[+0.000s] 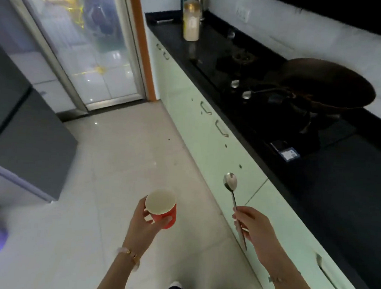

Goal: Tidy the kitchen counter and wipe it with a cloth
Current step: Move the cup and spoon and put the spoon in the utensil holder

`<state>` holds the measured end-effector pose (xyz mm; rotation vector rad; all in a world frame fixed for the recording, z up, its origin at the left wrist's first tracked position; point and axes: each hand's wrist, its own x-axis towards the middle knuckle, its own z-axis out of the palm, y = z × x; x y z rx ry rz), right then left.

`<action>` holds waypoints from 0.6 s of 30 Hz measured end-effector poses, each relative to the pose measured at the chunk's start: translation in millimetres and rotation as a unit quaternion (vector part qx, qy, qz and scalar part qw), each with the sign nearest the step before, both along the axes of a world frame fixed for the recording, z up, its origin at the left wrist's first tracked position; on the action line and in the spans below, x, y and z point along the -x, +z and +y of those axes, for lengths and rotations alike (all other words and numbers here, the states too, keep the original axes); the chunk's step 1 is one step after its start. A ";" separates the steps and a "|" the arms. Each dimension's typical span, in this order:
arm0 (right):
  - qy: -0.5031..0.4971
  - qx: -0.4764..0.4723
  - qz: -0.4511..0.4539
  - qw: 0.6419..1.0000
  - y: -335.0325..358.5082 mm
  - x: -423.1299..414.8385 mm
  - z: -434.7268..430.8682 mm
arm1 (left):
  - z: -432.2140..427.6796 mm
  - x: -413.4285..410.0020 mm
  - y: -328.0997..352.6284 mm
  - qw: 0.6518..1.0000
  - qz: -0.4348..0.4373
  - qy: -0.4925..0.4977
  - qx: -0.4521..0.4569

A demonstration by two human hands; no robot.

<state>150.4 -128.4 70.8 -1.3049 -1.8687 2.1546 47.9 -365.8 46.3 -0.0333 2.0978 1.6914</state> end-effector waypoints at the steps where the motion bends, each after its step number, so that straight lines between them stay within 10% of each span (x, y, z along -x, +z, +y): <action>1: 0.011 0.001 0.000 1.000 -0.6 12.4 -9.8 | -12.8 5.8 -0.2 1.000 0.003 0.016 0.005; 18: 0.186 0.004 0.029 0.982 -9.9 304.5 -56.1 | -74.2 209.4 -7.9 0.981 0.026 0.193 0.020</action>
